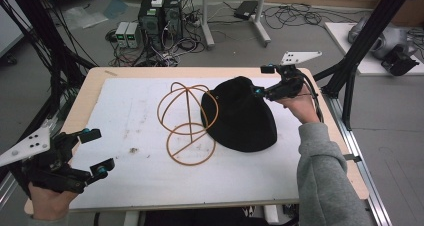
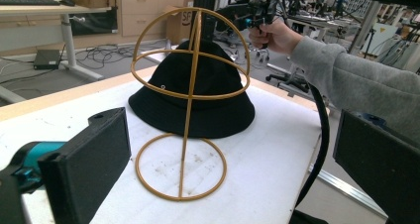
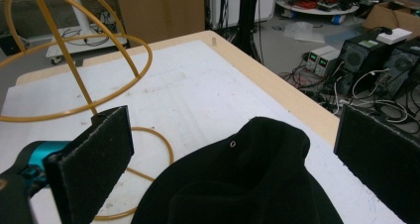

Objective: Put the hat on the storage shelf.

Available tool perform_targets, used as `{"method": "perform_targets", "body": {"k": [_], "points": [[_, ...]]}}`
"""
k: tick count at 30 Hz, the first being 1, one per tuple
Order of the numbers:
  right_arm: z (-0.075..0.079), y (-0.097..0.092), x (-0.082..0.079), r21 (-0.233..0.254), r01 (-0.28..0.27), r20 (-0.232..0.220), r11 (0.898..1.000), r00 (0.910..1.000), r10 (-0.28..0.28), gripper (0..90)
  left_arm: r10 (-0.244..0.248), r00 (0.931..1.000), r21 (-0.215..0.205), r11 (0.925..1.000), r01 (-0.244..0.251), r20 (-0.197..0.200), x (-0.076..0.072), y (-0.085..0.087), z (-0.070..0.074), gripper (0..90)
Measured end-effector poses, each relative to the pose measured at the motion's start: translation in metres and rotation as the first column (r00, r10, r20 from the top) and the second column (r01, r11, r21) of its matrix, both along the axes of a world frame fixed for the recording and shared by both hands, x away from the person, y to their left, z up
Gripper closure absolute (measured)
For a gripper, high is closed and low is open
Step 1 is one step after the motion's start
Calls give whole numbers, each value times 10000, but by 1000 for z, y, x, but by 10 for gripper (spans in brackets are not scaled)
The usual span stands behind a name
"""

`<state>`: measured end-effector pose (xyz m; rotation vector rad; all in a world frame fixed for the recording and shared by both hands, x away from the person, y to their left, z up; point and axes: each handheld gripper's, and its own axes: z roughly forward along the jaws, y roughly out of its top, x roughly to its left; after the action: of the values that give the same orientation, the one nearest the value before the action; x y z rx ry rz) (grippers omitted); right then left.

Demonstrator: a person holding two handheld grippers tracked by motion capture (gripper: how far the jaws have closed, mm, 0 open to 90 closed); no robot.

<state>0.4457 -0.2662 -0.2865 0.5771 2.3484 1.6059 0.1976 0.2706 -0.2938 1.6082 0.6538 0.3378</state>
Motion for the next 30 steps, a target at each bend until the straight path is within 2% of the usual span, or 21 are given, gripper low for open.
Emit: {"method": "perform_targets", "body": {"k": [4, 7, 11, 18, 20, 22, 25, 26, 30], "points": [[-12, 2, 8, -133, -124, -55, 9998, 9999, 124, 43, 5, 10000, -14, 10000, -5, -25, 0, 1, -1, 17], [-20, 1, 14, 79, -73, -223, 9999, 9997, 75, 43, 57, 10000, -63, 10000, -57, -22, 0, 2, -1, 17], [-29, 3, 22, -195, 46, -492, 9998, 9988, -56, 43, 82, 10000, -41, 10000, -83, -32, 0, 3, -1, 17], [-41, 6, 32, -505, 136, -712, 9986, 9973, -172, 43, 102, 9998, 88, 9999, -100, -192, 1, 1, -5, 17], [-44, 5, 34, -406, 89, -958, 9991, 9953, -127, 44, 86, 9997, 92, 9999, -84, -209, 2, 0, -5, 18], [-45, 5, 36, -402, 80, -996, 9992, 9950, -120, 45, 98, 9996, 112, 9999, -95, -248, 2, -1, -6, 17], [-48, 8, 37, -611, -154, -974, 9980, 9952, 94, 153, 139, 9995, 125, 9998, -136, -270, 2, 0, -7, 18], [-49, 9, 36, -667, -252, -978, 9975, 9950, 186, 162, 145, 9996, 103, 9998, -143, -259, 2, 0, -7, 17], [-50, 11, 37, -1097, 59, -834, 9939, 9964, -151, 241, 169, 9996, 84, 9998, -167, -229, 1, 1, -6, 17]]}}
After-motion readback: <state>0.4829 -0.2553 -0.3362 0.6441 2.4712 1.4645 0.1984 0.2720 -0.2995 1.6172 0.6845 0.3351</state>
